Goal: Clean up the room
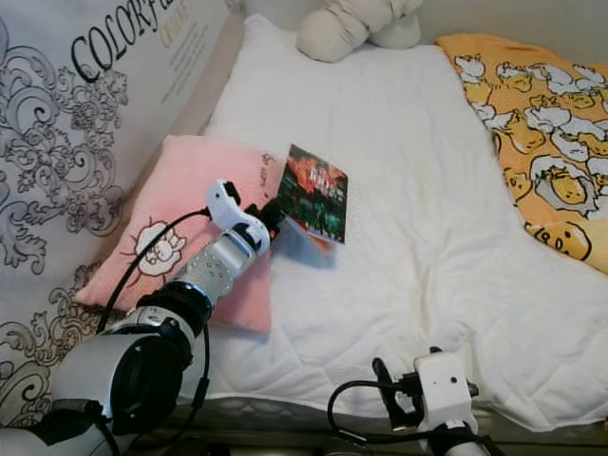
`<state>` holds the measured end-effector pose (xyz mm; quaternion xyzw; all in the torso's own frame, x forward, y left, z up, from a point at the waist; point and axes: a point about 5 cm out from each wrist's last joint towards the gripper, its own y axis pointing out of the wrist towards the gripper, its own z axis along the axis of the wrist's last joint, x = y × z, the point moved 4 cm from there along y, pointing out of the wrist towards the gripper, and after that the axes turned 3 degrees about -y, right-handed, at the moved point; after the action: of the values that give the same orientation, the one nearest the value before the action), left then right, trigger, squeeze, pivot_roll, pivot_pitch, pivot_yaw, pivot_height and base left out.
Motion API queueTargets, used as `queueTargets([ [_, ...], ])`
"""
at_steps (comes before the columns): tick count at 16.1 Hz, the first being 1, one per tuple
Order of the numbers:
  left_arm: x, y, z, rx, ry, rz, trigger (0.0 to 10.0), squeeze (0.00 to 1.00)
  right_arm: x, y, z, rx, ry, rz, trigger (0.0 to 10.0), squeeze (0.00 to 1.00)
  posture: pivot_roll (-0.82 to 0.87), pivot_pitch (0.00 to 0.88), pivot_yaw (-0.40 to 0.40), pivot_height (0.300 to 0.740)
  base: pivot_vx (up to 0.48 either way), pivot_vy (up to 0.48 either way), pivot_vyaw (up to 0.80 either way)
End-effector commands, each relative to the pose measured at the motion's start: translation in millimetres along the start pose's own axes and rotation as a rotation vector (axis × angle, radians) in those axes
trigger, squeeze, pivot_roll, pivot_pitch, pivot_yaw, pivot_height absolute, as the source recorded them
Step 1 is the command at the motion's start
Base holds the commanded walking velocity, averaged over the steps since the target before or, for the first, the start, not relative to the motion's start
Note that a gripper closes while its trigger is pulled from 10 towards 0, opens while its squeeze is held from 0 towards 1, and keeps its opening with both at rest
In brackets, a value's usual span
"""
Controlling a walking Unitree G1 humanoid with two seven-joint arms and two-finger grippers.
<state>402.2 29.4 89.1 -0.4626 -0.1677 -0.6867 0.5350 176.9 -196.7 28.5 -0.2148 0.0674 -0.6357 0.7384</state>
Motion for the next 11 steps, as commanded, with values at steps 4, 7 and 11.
queueTargets([
  [4, 136.1, -18.6, -145, -0.285, -0.184, -0.329, 10.0, 0.00, 1.4, 0.5, -8, -0.025, -0.021, 0.002, 10.0, 0.00, -0.24, 0.068, -0.033, 0.740, 0.000, 0.000, 0.00],
  [7, 64.2, -12.6, -136, -0.258, -0.173, -0.095, 10.0, 0.56, -2.0, 7.8, -8, -0.022, -0.017, 0.014, 10.0, 0.00, -0.22, 0.056, -0.032, 0.740, 0.000, 0.000, 0.00],
  [11, 50.6, -13.8, -137, -0.261, -0.169, -0.051, 10.0, 0.85, -2.5, 8.7, -8, -0.022, -0.018, 0.017, 10.0, 0.00, -0.22, 0.056, -0.032, 0.740, 0.000, 0.000, 0.00],
])
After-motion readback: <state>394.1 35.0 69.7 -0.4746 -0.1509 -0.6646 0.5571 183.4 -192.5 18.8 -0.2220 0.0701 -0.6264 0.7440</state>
